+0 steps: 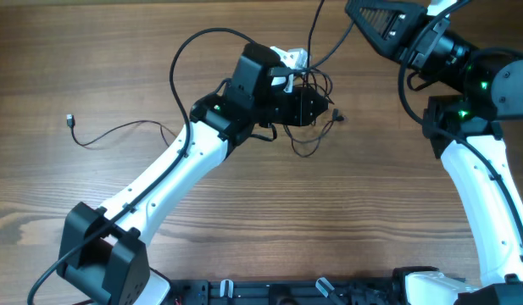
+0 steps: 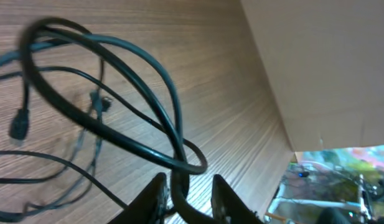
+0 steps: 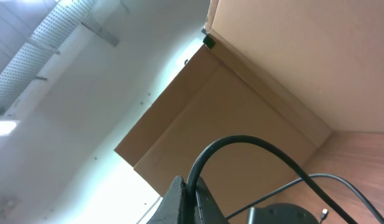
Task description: Untangle cables
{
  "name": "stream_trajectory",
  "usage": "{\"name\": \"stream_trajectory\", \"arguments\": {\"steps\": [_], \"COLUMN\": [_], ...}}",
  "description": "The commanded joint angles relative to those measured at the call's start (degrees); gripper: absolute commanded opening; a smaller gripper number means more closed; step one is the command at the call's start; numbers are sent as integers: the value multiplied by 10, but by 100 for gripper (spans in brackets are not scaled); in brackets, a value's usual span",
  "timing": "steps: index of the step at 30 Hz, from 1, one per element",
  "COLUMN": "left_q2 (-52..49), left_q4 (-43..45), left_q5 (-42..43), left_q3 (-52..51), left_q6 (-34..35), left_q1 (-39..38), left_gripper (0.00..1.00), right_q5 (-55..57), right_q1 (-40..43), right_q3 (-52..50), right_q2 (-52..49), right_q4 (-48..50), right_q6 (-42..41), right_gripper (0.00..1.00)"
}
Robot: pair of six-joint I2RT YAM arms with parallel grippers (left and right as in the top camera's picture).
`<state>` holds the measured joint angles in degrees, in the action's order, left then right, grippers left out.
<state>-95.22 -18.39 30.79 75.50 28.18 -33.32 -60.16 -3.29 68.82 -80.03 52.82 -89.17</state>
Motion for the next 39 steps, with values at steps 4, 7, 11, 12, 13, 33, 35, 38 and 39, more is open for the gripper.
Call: {"name": "stream_trajectory", "arguments": {"steps": [4, 7, 11, 12, 13, 33, 35, 38, 39], "left_q2": [-6, 3, 35, 43, 54, 108, 108, 108, 108], "left_q4": [-58, -104, -200, -218, -239, 30, 112, 131, 131], "left_q5": [-220, -232, -231, -226, -211, 342, 317, 280, 279], "left_q3": [6, 6, 6, 6, 6, 6, 6, 6, 6], "left_q6": [-8, -8, -36, -40, -44, -82, -11, 38, 65], "left_q1": [2, 18, 57, 67, 81, 210, 220, 220, 220], "left_gripper": [4, 4, 4, 4, 4, 4, 4, 4, 4], "right_q5": [6, 0, 226, 290, 354, 156, 106, 75, 76], "right_q1": [-3, 0, 34, 39, 42, -93, -95, -95, -95], "right_q3": [9, 9, 8, 8, 8, 8, 8, 8, 8], "right_q2": [-1, -1, -7, -13, -22, -48, -48, -48, -48], "right_q4": [2, -165, -652, -709, -761, -904, -916, -882, -854], "right_q6": [-7, 98, 321, 353, 391, 880, 927, 936, 934], "right_gripper": [4, 4, 4, 4, 5, 47, 52, 61, 65]}}
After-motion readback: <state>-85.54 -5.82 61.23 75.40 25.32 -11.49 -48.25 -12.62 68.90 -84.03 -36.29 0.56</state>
